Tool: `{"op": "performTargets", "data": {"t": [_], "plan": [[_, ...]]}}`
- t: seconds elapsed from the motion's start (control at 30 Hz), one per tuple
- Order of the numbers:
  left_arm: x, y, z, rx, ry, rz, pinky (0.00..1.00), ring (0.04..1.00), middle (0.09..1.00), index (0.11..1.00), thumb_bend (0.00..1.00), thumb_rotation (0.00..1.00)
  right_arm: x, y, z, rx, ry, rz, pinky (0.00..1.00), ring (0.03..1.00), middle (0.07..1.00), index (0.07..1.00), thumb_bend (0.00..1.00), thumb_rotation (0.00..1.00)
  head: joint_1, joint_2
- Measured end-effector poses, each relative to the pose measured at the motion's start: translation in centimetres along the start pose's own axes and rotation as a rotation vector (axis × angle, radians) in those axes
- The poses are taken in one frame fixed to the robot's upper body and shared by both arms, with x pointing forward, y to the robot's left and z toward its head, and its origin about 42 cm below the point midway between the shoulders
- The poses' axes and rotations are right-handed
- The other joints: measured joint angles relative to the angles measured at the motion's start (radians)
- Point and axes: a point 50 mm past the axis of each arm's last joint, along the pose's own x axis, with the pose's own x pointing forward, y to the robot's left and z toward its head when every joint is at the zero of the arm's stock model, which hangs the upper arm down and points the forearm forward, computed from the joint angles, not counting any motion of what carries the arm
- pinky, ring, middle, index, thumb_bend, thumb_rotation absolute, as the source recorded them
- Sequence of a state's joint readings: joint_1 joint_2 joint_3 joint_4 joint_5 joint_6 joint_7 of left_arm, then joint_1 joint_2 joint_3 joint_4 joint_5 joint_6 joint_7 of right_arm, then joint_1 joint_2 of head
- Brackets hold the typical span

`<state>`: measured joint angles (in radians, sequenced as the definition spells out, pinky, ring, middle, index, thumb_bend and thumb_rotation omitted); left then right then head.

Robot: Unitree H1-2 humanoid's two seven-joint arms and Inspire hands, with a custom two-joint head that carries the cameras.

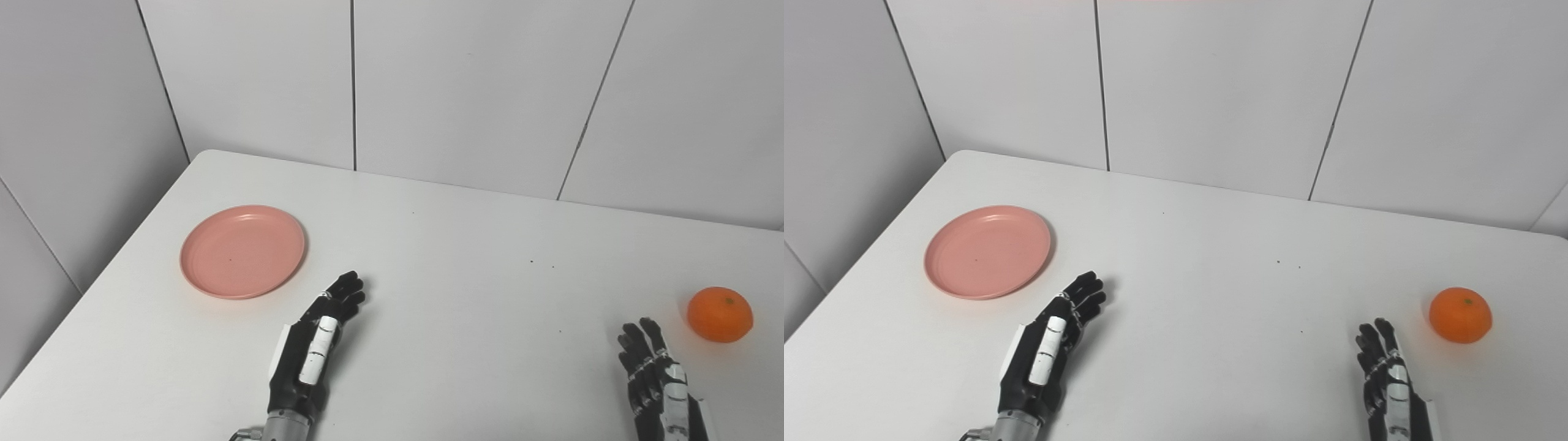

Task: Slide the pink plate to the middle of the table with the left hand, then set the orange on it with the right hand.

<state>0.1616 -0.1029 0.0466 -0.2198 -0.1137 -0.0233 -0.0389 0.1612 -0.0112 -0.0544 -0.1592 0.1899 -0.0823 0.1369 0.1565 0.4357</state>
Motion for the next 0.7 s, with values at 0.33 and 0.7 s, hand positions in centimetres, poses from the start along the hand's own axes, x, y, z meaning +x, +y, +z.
{"op": "performTargets", "data": {"t": [0.33, 0.7], "plan": [[3.5, 2.3, 4.6, 0.090, -0.115, -0.072, 0.83, 0.813, 0.810, 0.779, 0.88, 0.85, 0.1, 0.1, 0.0, -0.001, -0.009, 0.004, 0.99, 0.947, 0.920, 0.934, 0.74, 0.96, -0.008, -0.002], [7.9, 5.4, 9.2, -0.023, -0.227, -0.113, 0.85, 0.858, 0.835, 0.793, 0.92, 0.84, 0.1, 0.1, -0.1, -0.003, -0.005, 0.005, 0.98, 0.943, 0.916, 0.919, 0.74, 0.95, -0.003, -0.005]]}}
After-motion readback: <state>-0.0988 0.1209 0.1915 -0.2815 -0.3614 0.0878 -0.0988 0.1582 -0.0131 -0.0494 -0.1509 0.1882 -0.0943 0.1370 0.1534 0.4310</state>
